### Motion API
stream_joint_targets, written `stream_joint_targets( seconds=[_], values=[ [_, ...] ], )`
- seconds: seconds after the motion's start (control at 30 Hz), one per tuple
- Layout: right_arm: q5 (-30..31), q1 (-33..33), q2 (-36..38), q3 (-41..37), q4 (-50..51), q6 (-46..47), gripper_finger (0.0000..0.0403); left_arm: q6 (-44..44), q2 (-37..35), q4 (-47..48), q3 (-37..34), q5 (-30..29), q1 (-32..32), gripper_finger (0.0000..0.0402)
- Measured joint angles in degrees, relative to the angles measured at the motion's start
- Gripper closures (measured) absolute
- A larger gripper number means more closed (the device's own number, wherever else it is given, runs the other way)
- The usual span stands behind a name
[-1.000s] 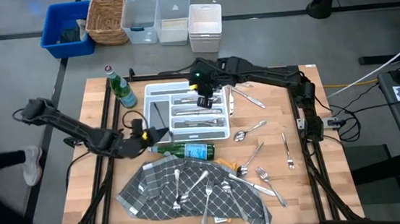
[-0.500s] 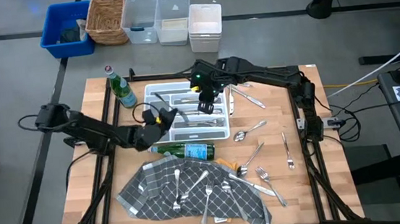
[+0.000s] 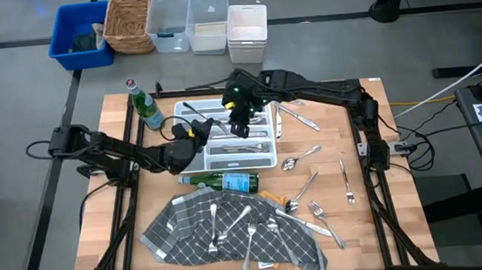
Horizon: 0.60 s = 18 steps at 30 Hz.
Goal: Sort silverware
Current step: Put the silver fork into the silverware tray
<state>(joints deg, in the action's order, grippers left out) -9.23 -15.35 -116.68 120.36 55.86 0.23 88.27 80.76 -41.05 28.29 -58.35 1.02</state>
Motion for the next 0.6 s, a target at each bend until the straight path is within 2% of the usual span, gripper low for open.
stream_joint_targets(
  seconds=[0.6],
  values=[
    [-1.91, 0.01, -0.98, 0.00, -2.85, 0.17, 0.0292, -9.40, 0.01, -11.26, -0.02, 0.27, 0.00, 0.0388]
  ],
)
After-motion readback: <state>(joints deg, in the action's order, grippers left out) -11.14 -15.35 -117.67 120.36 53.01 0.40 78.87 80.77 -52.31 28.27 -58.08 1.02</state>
